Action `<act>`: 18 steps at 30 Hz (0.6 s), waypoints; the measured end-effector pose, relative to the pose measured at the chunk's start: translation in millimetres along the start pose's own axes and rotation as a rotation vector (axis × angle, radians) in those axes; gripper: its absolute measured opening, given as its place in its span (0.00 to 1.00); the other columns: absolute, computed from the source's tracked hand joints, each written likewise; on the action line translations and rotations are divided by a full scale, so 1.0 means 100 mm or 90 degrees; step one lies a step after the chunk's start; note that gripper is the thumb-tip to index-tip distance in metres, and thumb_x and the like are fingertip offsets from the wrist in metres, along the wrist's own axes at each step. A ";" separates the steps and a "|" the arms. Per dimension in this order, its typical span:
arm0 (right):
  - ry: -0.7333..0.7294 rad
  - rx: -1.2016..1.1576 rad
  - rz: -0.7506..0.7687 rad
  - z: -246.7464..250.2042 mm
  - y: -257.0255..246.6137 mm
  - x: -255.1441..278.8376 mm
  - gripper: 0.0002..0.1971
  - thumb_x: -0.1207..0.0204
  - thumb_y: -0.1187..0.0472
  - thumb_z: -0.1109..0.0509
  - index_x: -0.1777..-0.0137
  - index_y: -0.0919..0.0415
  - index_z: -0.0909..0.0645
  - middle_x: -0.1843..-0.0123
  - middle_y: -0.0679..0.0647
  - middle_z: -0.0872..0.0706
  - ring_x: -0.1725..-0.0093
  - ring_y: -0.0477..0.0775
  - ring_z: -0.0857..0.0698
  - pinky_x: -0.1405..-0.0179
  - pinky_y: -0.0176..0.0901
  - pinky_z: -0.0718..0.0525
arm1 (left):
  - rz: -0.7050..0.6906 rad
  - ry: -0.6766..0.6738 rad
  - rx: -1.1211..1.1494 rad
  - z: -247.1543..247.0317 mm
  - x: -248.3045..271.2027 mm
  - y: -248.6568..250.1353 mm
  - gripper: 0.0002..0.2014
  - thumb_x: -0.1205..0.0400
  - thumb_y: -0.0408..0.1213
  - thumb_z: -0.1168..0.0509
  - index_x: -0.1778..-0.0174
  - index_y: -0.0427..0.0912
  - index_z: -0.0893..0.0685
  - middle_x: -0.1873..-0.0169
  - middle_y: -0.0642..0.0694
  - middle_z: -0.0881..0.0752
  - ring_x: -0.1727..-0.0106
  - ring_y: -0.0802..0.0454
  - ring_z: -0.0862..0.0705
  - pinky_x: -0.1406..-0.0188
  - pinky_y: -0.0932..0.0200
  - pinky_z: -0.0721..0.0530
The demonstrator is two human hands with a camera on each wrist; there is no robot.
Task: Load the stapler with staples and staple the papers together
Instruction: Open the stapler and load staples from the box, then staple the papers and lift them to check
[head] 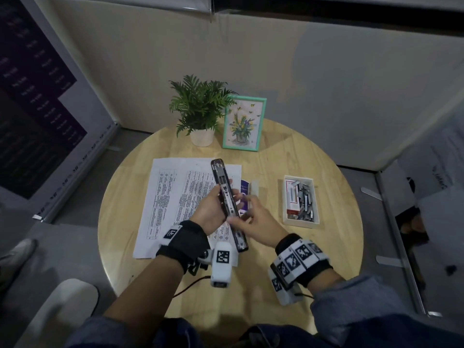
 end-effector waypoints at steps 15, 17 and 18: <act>0.276 -0.108 0.064 0.43 -0.08 -0.11 0.10 0.26 0.55 0.28 0.53 0.61 0.19 0.61 0.56 0.16 0.62 0.53 0.19 0.61 0.50 0.19 | -0.069 -0.043 -0.257 0.21 0.06 -0.09 0.13 0.13 0.36 0.49 0.36 0.43 0.24 0.41 0.39 0.18 0.38 0.43 0.19 0.43 0.53 0.16; 0.281 -0.137 0.016 0.42 -0.05 -0.18 0.18 0.19 0.47 0.39 0.50 0.62 0.17 0.56 0.57 0.14 0.57 0.55 0.17 0.54 0.49 0.16 | -0.049 -0.088 -0.290 0.04 0.10 -0.16 0.14 0.13 0.36 0.49 0.35 0.43 0.24 0.47 0.44 0.16 0.44 0.46 0.17 0.43 0.52 0.16; 0.265 -0.207 -0.037 0.40 0.01 -0.22 0.24 0.18 0.43 0.46 0.50 0.63 0.17 0.56 0.57 0.13 0.57 0.54 0.15 0.52 0.48 0.16 | -0.041 -0.107 -0.313 -0.03 0.11 -0.19 0.15 0.13 0.36 0.49 0.33 0.40 0.24 0.50 0.44 0.15 0.47 0.48 0.15 0.44 0.53 0.16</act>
Point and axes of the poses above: each hand's wrist, its own x-axis away from the middle knuckle, its own z-axis out of the back of the hand, y = z × x, the point moved 9 cm from there along -x, towards the middle knuckle
